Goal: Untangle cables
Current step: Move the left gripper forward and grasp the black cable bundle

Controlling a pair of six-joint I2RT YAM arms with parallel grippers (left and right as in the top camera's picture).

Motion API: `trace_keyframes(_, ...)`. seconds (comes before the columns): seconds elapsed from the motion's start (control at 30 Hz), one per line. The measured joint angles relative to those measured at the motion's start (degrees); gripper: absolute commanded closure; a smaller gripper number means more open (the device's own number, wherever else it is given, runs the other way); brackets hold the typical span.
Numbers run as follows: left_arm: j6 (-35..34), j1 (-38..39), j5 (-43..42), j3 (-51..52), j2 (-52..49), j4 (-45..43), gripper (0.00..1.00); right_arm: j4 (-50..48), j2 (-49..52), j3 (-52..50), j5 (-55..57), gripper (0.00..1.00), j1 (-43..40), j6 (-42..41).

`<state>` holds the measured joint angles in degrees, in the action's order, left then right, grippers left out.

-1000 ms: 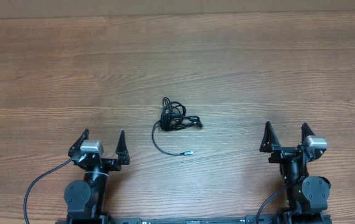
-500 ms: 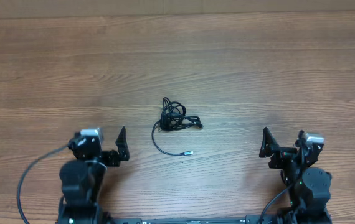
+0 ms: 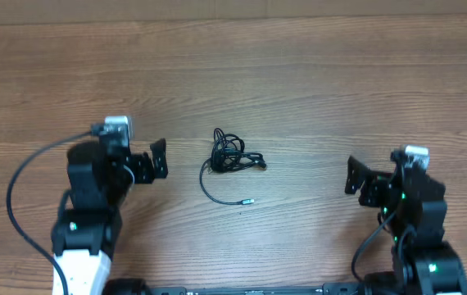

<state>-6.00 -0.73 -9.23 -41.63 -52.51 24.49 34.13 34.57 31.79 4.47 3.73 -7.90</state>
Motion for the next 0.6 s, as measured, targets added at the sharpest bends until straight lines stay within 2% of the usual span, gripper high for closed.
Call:
trace_keyframes(0.17, -0.04, 0.00, -1.40, -10.47, -7.23, 12.41, 0.00, 7.28, 8.20, 7.58, -0.04, 0.00, 0.00, -0.02)
trace_keyframes(0.3, -3.26, 0.00, -1.77, -17.31, -9.53, 25.29, 0.00, 12.31, 12.74, 12.79, -0.02, 0.00, 0.02, 0.00)
trace_keyframes(0.6, -6.32, 0.00, -2.14, -19.23, -9.88, 28.02, 0.00, 13.60, 15.65, 15.23, -3.19, 0.00, 0.00, 0.02)
